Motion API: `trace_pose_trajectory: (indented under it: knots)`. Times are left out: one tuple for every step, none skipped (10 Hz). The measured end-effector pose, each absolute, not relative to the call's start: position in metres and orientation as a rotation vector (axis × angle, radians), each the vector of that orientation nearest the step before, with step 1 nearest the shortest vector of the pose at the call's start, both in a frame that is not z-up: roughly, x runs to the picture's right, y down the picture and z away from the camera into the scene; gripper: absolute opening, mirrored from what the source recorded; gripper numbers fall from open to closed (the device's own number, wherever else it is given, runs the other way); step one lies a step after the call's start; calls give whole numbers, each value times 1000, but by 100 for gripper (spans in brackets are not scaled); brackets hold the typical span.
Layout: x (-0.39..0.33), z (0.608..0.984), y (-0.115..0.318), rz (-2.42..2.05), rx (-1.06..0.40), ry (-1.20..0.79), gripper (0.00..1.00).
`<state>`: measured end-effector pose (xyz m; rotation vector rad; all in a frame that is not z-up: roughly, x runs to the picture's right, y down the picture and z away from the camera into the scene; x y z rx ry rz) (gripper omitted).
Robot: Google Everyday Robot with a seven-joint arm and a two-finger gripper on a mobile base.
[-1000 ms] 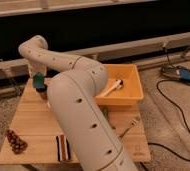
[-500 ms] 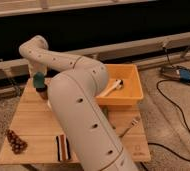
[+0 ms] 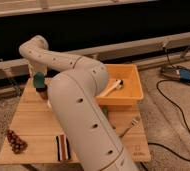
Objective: Place sponge in metal cup
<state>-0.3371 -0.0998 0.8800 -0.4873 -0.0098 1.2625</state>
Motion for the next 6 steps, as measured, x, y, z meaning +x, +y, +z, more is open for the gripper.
trace_pose_trajectory:
  knots:
    - [-337, 880, -100, 1263, -487, -10, 1]
    - [-337, 880, -100, 1263, -487, -10, 7]
    - [-337, 880, -100, 1263, -487, -10, 15]
    - [-336, 880, -100, 1263, -487, -9, 27]
    - [-335, 880, -100, 1268, -487, -8, 35]
    - [-331, 880, -100, 1280, -490, -7, 46]
